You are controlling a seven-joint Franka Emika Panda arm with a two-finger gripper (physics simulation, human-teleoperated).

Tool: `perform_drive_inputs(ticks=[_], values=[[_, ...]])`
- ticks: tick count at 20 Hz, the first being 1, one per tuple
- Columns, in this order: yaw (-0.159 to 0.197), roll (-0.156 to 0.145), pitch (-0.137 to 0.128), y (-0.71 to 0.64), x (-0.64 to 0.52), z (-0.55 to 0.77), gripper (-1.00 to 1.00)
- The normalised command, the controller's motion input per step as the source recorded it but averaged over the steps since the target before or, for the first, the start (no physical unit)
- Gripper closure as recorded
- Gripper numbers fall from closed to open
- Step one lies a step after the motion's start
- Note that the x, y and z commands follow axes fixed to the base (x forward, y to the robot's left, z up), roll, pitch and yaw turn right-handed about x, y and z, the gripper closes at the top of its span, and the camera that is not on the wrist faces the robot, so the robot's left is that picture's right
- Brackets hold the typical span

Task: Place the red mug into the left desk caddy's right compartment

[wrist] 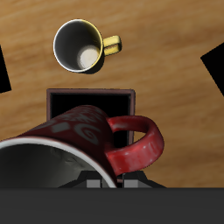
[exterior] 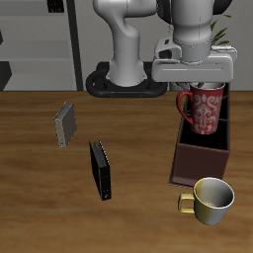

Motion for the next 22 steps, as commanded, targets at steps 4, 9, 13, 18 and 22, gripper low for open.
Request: perform_drive_inputs(ticks=[4, 9, 13, 18, 22], values=[[0.005, 0.018, 0.019, -0.03, -0.02, -0.33, 1.00], [0.012, -0.005, 0.038, 0.00, 0.12, -0.35, 1.00], [0.070, 0.008, 0.052, 0.20, 0.08, -0.54, 1.00], [0.100, 0.000, 0.043, 0.22, 0.06, -0.40, 1.00], [0.110, -0.007, 0.049, 0.16, 0.12, -0.40, 1.00]])
